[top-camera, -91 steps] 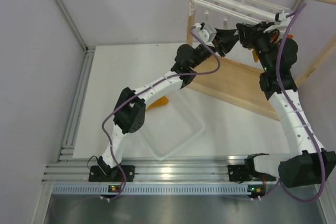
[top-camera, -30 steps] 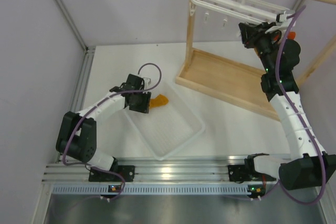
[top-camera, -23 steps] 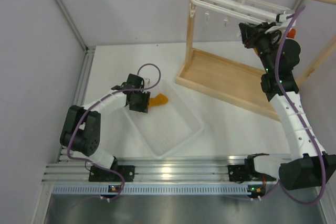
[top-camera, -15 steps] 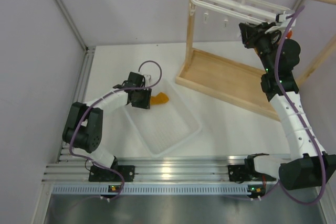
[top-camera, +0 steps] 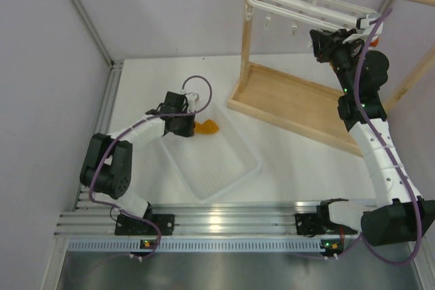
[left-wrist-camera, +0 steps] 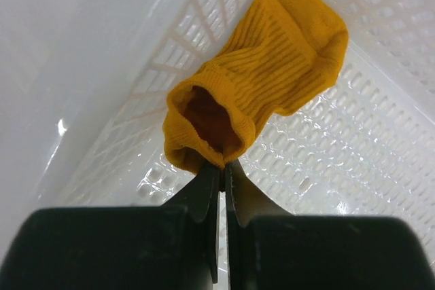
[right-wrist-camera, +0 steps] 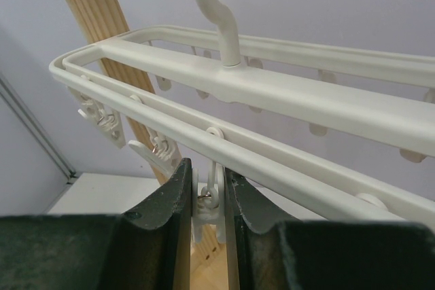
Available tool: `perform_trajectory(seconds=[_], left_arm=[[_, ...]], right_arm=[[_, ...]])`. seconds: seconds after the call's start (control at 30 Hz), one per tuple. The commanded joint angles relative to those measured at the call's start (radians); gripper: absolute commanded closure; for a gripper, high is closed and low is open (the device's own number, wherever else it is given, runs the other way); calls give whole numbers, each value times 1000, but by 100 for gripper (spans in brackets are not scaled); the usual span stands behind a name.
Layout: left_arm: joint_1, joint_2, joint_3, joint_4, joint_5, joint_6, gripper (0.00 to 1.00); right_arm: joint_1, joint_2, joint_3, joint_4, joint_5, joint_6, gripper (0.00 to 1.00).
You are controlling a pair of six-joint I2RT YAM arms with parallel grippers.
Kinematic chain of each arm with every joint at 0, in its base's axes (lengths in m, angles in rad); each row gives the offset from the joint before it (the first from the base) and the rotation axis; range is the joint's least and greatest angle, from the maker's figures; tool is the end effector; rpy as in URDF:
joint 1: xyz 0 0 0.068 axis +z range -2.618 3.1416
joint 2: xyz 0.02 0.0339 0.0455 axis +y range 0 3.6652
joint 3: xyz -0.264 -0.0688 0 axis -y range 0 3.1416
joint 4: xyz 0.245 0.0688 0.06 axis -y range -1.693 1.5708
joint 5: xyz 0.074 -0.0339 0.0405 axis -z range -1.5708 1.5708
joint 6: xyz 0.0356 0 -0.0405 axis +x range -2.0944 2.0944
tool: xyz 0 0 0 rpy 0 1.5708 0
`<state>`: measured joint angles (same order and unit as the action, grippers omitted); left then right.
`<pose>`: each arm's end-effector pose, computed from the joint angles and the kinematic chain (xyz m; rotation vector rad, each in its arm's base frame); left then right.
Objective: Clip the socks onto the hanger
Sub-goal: Pick up the sock from the bin, then clamp the sock onto the hanger.
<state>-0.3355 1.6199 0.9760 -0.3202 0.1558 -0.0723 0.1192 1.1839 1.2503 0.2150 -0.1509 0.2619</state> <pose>0.3071 -0.1129 0.1884 0.3972 2.5252 -0.3573 0.2632 0.0369 0.4644 -0.0376 1.3038 0.4233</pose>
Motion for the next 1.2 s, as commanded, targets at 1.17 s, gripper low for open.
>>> perform_trajectory(seconds=[1.17], left_arm=[[-373, 245, 998, 184, 363, 97, 100]], right_arm=[[-4, -23, 40, 11, -168, 34, 100]])
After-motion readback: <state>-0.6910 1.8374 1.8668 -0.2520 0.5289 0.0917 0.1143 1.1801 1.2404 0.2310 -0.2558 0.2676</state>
